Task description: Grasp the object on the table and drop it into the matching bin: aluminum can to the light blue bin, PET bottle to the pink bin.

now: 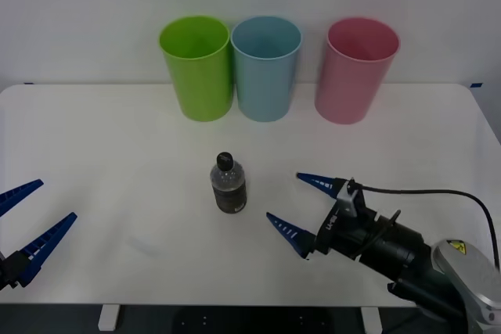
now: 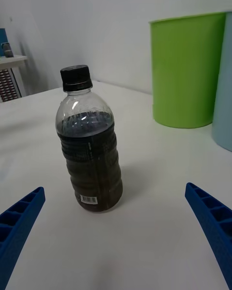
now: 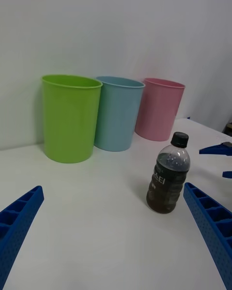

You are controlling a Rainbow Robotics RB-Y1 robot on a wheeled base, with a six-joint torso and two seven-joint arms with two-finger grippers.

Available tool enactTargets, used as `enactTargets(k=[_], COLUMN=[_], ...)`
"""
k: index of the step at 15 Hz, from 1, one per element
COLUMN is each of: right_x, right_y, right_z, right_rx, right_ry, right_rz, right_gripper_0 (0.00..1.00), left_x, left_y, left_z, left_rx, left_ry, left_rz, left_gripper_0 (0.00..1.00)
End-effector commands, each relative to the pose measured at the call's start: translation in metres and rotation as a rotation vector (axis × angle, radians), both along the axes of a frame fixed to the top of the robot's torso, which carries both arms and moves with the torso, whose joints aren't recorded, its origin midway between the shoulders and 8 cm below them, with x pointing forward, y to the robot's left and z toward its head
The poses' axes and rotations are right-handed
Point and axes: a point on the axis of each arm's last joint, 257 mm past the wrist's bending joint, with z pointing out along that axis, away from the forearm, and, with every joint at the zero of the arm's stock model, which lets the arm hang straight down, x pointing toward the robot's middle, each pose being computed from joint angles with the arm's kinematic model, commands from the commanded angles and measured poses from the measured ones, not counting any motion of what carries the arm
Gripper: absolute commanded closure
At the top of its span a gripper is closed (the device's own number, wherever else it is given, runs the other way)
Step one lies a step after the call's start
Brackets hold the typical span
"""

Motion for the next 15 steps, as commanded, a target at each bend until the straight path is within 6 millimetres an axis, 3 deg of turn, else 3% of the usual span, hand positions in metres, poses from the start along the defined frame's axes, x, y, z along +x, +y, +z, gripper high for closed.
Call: enactTargets(k=[1,9,15], right_x=[0.007,0.017,0.040], right_y=[0.013,0.055,0.081], right_z=[-0.003,-0.005,-0.018], right_rx=[-0.017,-0.045,-0.065], right_ry=[0.004,-0.003,0.016], right_rz=[-0.014,-0.005,0.006], right_gripper_0=[0.00,0.00,0.00], left_x=[0.000,0.000,0.000], left_y=[0.000,0.000,0.000], left_z=[0.000,0.000,0.000], left_rx=[0.000,0.000,0.000], left_ry=[0.000,0.000,0.000], left_rz=[0.000,0.000,0.000], left_gripper_0=[0.00,0.00,0.00])
